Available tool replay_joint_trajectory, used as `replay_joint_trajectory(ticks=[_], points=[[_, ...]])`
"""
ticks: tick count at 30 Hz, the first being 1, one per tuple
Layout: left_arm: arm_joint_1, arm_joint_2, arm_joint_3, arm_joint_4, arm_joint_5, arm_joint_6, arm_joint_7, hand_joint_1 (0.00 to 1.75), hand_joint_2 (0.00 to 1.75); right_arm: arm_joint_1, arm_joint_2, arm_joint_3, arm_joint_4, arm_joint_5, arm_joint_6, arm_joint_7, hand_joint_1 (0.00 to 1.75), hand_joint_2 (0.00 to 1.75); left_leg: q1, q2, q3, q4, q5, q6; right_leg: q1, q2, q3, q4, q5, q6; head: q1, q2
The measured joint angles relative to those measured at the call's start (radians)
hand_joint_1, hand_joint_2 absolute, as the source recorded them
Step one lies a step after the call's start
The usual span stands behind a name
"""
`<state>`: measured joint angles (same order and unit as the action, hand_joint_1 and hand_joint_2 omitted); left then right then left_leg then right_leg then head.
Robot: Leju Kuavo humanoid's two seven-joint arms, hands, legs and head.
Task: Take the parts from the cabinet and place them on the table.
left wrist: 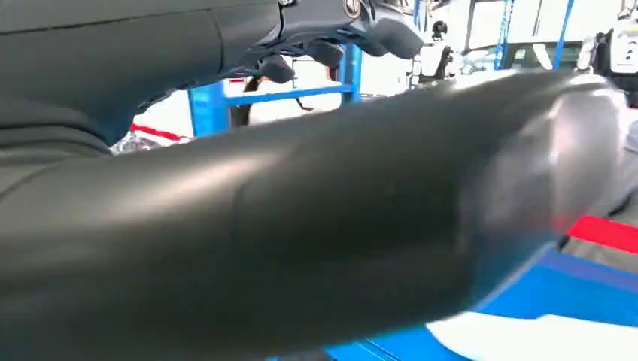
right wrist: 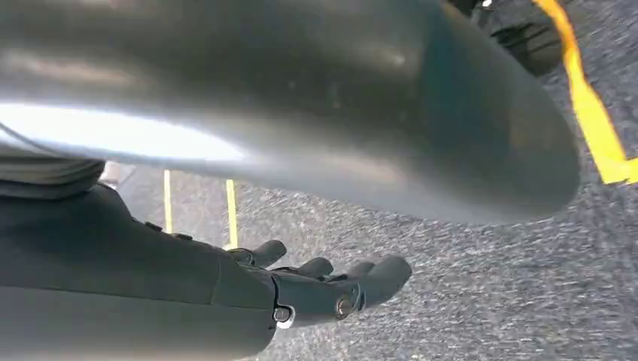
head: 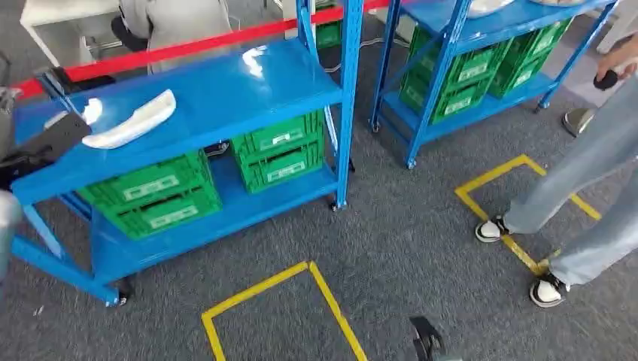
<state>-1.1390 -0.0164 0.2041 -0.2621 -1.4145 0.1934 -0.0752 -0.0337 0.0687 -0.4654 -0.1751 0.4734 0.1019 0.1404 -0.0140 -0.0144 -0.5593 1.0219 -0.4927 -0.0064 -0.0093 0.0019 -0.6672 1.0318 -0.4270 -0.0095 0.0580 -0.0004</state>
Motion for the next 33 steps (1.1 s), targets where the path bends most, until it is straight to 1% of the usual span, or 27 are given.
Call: replay_joint_trajectory(ticks=[2,3,4,6,7,8,9,11,12,13,14,16,17,18,19,20,21,22,23,24,26,27,28,29,31,32,33], points=[[-0.001,0.0,0.0,-0.004,0.0,0.0,0.0,0.0,0.0,-0.002,0.0,0.0,0.0,0.002,0.0,-0.001,0.0,0.0,0.003,0.003,-0.001,0.013,-0.012,-0.011,-0.006,0.002,0.022,-0.004,-0.004,-0.012,-0.001,0.0],[-0.005,-0.001,0.0,-0.003,0.0,0.0,-0.001,0.0,0.0,-0.004,0.0,0.0,0.0,0.002,0.0,-0.001,0.0,0.0,0.004,0.005,-0.024,0.066,-0.018,-0.016,-0.007,0.003,0.032,-0.005,-0.01,-0.019,-0.005,0.0],[-0.006,-0.001,-0.001,-0.003,0.0,0.0,-0.001,0.0,0.0,-0.005,0.0,0.0,0.0,0.001,0.0,-0.001,0.0,0.0,0.007,0.006,-0.065,0.137,-0.035,-0.022,-0.008,0.003,0.039,-0.005,-0.017,-0.021,-0.003,0.0],[-0.001,0.0,-0.001,0.0,0.0,0.0,0.001,0.0,0.0,-0.002,0.0,0.0,0.0,0.002,-0.001,0.001,0.0,0.0,0.012,0.007,-0.159,0.274,-0.092,-0.03,-0.008,0.004,0.057,-0.004,-0.034,-0.021,-0.005,0.0],[0.002,0.0,-0.001,0.0,0.0,-0.003,0.001,0.0,0.0,-0.001,0.0,0.0,0.0,0.002,-0.002,0.002,0.0,0.0,0.014,0.008,-0.189,0.299,-0.103,-0.031,-0.008,0.005,0.066,-0.004,-0.042,-0.02,-0.004,0.0],[0.004,0.0,-0.001,0.0,0.0,-0.004,0.001,0.0,0.0,0.0,0.0,0.0,0.0,0.003,-0.002,0.002,0.0,0.0,0.014,0.008,-0.195,0.279,-0.084,-0.029,-0.008,0.005,0.077,-0.003,-0.051,-0.019,-0.005,0.0],[0.003,0.0,-0.001,0.0,0.0,-0.005,0.001,0.0,0.0,0.0,0.0,0.0,0.0,0.004,-0.002,0.002,0.0,0.0,0.014,0.008,-0.182,0.226,-0.042,-0.026,-0.007,0.005,0.089,-0.003,-0.06,-0.018,-0.004,0.0],[0.001,0.0,-0.002,-0.001,-0.002,-0.005,0.002,0.0,0.0,-0.001,0.0,0.0,0.0,0.006,-0.003,0.002,0.0,0.0,0.011,0.008,-0.122,0.055,0.084,-0.013,-0.007,0.005,0.118,-0.004,-0.081,-0.014,-0.004,0.0],[0.0,0.0,-0.002,0.0,-0.003,-0.005,0.004,0.0,0.0,-0.002,0.001,0.0,0.0,0.006,-0.004,0.002,0.0,0.0,0.006,0.009,-0.11,-0.003,0.116,-0.005,-0.007,0.005,0.124,-0.003,-0.089,-0.01,-0.005,0.0],[-0.002,0.0,-0.003,0.0,-0.004,-0.006,0.008,0.0,0.0,-0.003,0.002,0.0,0.0,0.007,-0.005,0.001,0.0,0.0,0.0,0.01,-0.103,-0.01,0.078,-0.004,-0.007,0.007,0.123,-0.006,-0.093,-0.003,-0.006,0.0],[-0.002,-0.002,-0.005,-0.001,-0.007,-0.007,0.01,0.0,0.0,-0.004,0.002,0.0,0.0,0.008,-0.007,0.002,0.0,0.0,-0.001,0.01,-0.095,-0.011,0.093,0.003,-0.008,0.005,0.123,-0.012,-0.098,0.005,-0.005,0.0],[-0.002,-0.002,-0.005,-0.002,-0.009,-0.007,0.013,0.0,0.0,-0.002,0.002,0.0,0.0,0.008,-0.008,0.001,0.0,0.0,0.002,0.008,-0.083,-0.019,0.088,0.014,-0.004,0.004,0.139,-0.006,-0.09,0.015,-0.005,0.0],[-0.002,-0.004,-0.006,-0.005,-0.009,-0.007,0.013,0.0,0.0,-0.002,0.003,0.0,0.0,0.008,-0.008,0.001,0.0,0.0,0.008,0.009,-0.067,-0.028,0.088,0.018,-0.006,0.004,0.131,0.006,-0.099,0.018,-0.006,0.0],[-0.006,-0.007,-0.008,-0.005,-0.009,-0.007,0.013,0.0,0.0,-0.004,0.003,0.0,0.0,0.008,-0.008,0.0,0.0,0.0,0.007,0.008,-0.056,-0.03,0.083,0.025,-0.007,0.002,0.116,0.047,-0.103,0.021,-0.006,0.0],[-0.01,-0.007,-0.011,-0.005,-0.009,-0.007,0.013,0.0,0.0,-0.006,0.004,0.0,0.0,0.006,-0.008,0.001,0.0,0.0,0.007,0.009,-0.053,-0.03,0.077,0.032,-0.007,0.002,0.075,0.114,-0.119,0.024,-0.005,0.0],[-0.009,-0.011,-0.016,-0.005,-0.009,-0.008,0.013,0.0,0.0,-0.006,0.003,0.0,0.0,0.005,-0.011,0.002,0.0,0.0,0.007,0.008,-0.048,-0.029,0.071,0.034,-0.008,0.002,0.025,0.188,-0.148,0.027,-0.005,0.0],[-0.006,-0.013,-0.017,-0.003,-0.01,-0.008,0.013,0.0,0.0,-0.005,0.003,0.0,0.0,0.005,-0.012,0.002,0.0,0.0,0.006,0.007,-0.043,-0.029,0.064,0.035,-0.007,0.003,-0.021,0.25,-0.181,0.029,-0.004,0.0],[-0.001,-0.015,-0.017,-0.003,-0.01,-0.008,0.014,0.0,0.0,-0.003,0.003,0.0,0.0,0.005,-0.013,0.002,0.0,0.0,0.007,0.004,-0.036,-0.027,0.056,0.033,-0.007,0.002,-0.057,0.288,-0.197,0.033,-0.004,0.0],[0.003,-0.016,-0.018,-0.003,-0.01,-0.008,0.014,0.0,0.0,-0.003,0.003,0.0,0.0,0.005,-0.013,0.003,0.0,0.0,0.007,0.003,-0.026,-0.025,0.046,0.032,-0.008,0.002,-0.071,0.28,-0.182,0.035,-0.004,0.0],[0.004,-0.016,-0.018,-0.003,-0.01,-0.009,0.014,0.0,0.0,-0.002,0.003,0.0,0.0,0.005,-0.013,0.003,0.0,0.0,0.008,0.003,-0.016,-0.021,0.035,0.029,-0.009,0.002,-0.066,0.234,-0.146,0.035,-0.004,0.0],[0.004,-0.017,-0.021,-0.003,-0.01,-0.009,0.014,0.0,0.0,-0.001,0.003,0.0,0.0,0.005,-0.013,0.003,0.0,0.0,0.011,0.004,0.007,-0.012,0.009,0.02,-0.01,0.0,-0.015,0.067,-0.021,0.036,-0.004,0.0],[0.004,-0.017,-0.022,-0.002,-0.01,-0.009,0.014,0.0,0.0,0.001,0.003,0.0,0.0,0.005,-0.013,0.003,0.0,0.0,0.009,0.005,0.008,-0.009,-0.003,0.013,-0.011,-0.002,-0.006,0.009,0.025,0.035,-0.004,0.0],[0.004,-0.018,-0.022,-0.001,-0.01,-0.009,0.014,0.0,0.0,-0.001,0.003,0.0,0.001,0.005,-0.013,0.003,0.0,0.0,0.006,0.002,0.011,-0.002,-0.007,0.008,-0.004,-0.001,-0.007,0.005,-0.018,0.024,-0.006,0.0],[0.004,-0.018,-0.022,-0.002,-0.01,-0.01,0.015,0.0,0.0,-0.002,0.004,0.0,0.001,0.005,-0.013,0.005,0.0,0.0,0.003,0.001,0.005,-0.006,-0.012,0.002,-0.004,-0.001,0.0,0.009,-0.004,0.014,-0.006,0.0],[0.005,-0.018,-0.022,-0.002,-0.01,-0.011,0.015,0.0,0.0,0.001,0.004,0.0,0.001,0.005,-0.013,0.005,0.0,0.0,0.003,0.0,0.018,-0.006,-0.016,-0.009,-0.005,-0.001,0.005,0.009,-0.007,-0.001,-0.006,0.0],[0.006,-0.017,-0.022,-0.007,-0.01,-0.011,0.015,0.0,0.0,0.0,0.005,0.0,0.001,0.005,-0.013,0.005,0.0,0.0,0.003,0.0,0.014,0.005,-0.019,-0.013,-0.011,0.0,0.02,0.004,-0.01,-0.006,-0.006,0.0],[0.004,-0.018,-0.023,-0.008,-0.01,-0.011,0.014,0.0,0.0,-0.001,0.005,0.0,0.001,0.005,-0.013,0.004,0.0,0.0,0.005,0.003,-0.001,0.045,-0.016,-0.017,-0.011,0.0,0.032,0.002,-0.016,-0.013,-0.008,0.0]])
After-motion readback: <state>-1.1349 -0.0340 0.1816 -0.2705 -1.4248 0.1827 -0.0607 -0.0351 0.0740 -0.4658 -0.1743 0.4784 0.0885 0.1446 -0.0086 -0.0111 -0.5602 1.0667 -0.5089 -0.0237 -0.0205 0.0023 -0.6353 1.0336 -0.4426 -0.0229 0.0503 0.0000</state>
